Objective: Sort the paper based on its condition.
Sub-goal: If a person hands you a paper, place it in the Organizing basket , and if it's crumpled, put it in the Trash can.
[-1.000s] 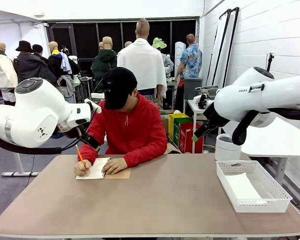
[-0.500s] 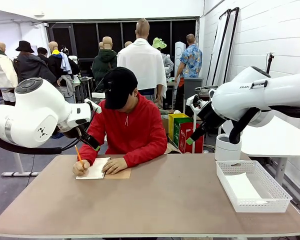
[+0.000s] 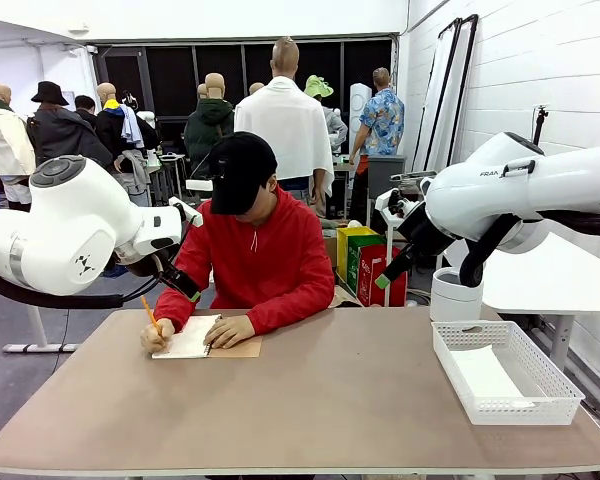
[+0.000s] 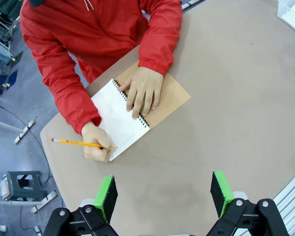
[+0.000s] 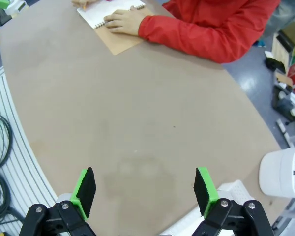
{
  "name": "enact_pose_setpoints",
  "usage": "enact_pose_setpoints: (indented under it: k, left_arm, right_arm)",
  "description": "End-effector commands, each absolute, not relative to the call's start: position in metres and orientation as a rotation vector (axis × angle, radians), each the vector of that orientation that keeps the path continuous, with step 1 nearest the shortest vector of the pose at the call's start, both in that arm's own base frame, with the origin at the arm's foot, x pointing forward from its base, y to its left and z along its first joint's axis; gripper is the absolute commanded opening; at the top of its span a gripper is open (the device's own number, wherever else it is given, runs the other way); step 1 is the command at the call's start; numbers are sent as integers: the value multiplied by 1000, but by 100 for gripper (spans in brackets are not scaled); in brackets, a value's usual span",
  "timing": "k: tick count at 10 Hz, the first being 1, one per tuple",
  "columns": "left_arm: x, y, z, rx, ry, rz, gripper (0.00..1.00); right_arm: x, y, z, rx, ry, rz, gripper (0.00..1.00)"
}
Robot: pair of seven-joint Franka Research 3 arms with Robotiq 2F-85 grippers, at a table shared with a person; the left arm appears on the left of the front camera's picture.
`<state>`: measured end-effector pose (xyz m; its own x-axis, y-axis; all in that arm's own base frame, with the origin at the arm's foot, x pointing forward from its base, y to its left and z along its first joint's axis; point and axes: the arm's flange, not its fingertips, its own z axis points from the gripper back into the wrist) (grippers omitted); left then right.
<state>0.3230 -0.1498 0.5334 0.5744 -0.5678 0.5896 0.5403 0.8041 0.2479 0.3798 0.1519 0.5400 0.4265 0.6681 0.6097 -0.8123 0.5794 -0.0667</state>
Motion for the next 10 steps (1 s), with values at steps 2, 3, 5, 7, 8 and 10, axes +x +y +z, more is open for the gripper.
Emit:
enact_pose_setpoints:
  k: [2, 3, 5, 7, 8, 10]
  left_arm:
    - [323, -150, 534, 43, -707, -650, 100]
    - [323, -150, 534, 43, -707, -650, 100]
    - [323, -150, 534, 43, -707, -650, 100]
    - [323, -150, 534, 43, -707, -650, 100]
    - [323, -150, 534, 43, -707, -650, 100]
    - [323, -150, 534, 43, -707, -650, 100]
  right_arm:
    - [379, 154, 540, 255, -639, 928, 100]
    - [379, 154, 540, 255, -639, 928, 100]
    - [379, 154, 540, 255, -639, 928, 100]
    - [379, 154, 540, 255, -639, 928, 100]
    - [379, 154, 540, 255, -639, 928, 100]
    - [379, 154, 540, 255, -639, 928, 100]
